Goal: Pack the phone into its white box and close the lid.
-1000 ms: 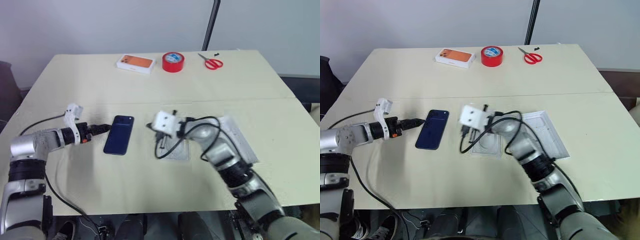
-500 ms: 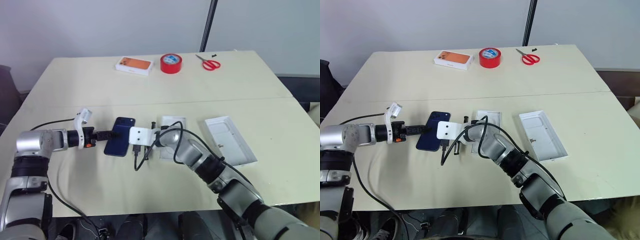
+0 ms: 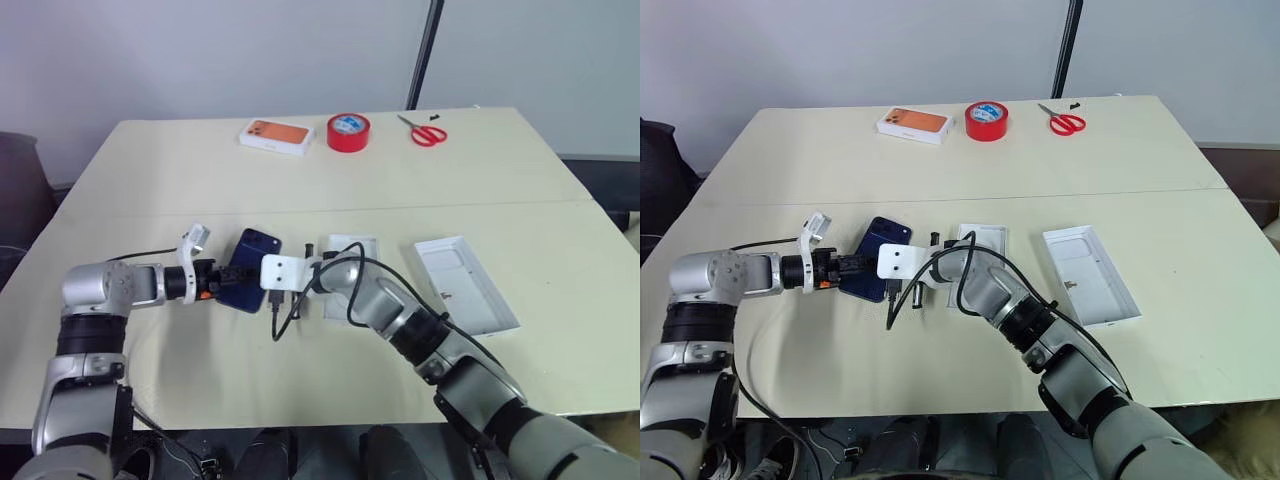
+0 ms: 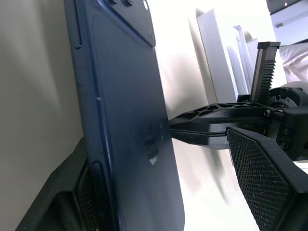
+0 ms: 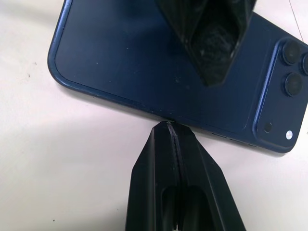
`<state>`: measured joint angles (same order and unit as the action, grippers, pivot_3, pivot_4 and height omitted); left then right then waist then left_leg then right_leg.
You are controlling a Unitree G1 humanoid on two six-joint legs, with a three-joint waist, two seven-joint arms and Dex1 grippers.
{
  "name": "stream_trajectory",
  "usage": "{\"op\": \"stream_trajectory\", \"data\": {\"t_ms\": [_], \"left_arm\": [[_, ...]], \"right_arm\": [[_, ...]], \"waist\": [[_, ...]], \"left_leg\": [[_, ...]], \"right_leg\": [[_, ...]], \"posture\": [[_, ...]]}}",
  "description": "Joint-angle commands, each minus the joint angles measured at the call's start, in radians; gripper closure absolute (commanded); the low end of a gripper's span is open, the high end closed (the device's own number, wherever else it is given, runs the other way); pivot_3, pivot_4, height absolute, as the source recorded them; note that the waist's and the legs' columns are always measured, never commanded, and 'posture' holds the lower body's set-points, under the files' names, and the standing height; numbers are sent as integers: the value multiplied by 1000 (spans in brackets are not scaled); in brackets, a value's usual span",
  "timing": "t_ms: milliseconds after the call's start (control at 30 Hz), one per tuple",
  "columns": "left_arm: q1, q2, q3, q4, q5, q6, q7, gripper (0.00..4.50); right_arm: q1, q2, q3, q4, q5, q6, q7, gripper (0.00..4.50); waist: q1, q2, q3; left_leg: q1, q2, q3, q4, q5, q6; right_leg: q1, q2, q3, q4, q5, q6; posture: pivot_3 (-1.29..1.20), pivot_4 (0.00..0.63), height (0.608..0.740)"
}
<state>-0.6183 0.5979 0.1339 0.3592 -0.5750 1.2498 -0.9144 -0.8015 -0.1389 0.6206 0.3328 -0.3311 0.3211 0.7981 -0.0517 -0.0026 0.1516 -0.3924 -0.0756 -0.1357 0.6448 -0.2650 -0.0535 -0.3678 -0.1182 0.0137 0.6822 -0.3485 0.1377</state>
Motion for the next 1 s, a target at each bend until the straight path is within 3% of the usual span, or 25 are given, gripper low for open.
{"op": "stream_trajectory", "data": {"t_ms": [33, 133, 233, 500, 600, 633, 900, 1000], "left_arm": [[-3, -12, -24, 68, 22, -3, 22, 679], [5, 9, -16, 96, 20, -1, 16, 1568], [10, 21, -20, 106, 16, -2, 10, 3010], [28, 22, 5, 103, -8, 36, 22, 3010], [32, 20, 17, 104, -15, 42, 31, 4353], [32, 20, 20, 105, -17, 44, 37, 4469], [29, -4, 121, 142, -79, 96, 54, 4469], [10, -68, 311, 88, -209, 68, 70, 4469]], "right_arm": [[6, -7, -5, -15, -7, -8, 5, 4476], [10, -19, -10, -11, -10, -10, 2, 4500], [11, -20, -14, -23, -5, -10, 6, 4500], [7, -15, -23, -27, -3, -7, -4, 4500], [8, -23, -26, -28, -5, -9, -6, 4500], [8, -24, -29, -28, -4, -8, -7, 4500], [19, -5, -156, -108, 116, 24, -4, 4500], [55, 9, -325, -261, 347, 188, 84, 4500]], "waist": [[3, 0, 0], [3, 0, 0], [-2, 0, 0], [-15, 0, 0], [-16, 0, 0], [-17, 0, 0], [-18, 0, 0], [-16, -1, 1]], "left_leg": [[0, 0, 0, 0, 0, 0], [0, 0, 1, 0, 0, 0], [0, 0, 1, 0, 0, 0], [0, 1, 1, -1, 0, 0], [0, 1, 1, -1, 0, 0], [0, 1, 0, -1, 0, 0], [-1, 2, 1, -1, 0, 0], [-1, 2, 1, -2, 0, 0]], "right_leg": [[0, 0, 0, 0, 0, 0], [0, 0, 0, 0, 0, 0], [-1, 0, 0, 0, 0, 0], [-2, 0, 0, 0, 0, 0], [-2, 1, 0, 0, 0, 0], [-1, 1, 0, 0, 0, 0], [-2, 1, 0, 0, 0, 0], [-3, 1, 0, 0, 0, 0]], "posture": [[0, 150, 740], [0, 150, 740], [0, 150, 740], [0, 150, 740], [0, 150, 740], [0, 150, 740], [0, 150, 740], [0, 150, 740]]}}
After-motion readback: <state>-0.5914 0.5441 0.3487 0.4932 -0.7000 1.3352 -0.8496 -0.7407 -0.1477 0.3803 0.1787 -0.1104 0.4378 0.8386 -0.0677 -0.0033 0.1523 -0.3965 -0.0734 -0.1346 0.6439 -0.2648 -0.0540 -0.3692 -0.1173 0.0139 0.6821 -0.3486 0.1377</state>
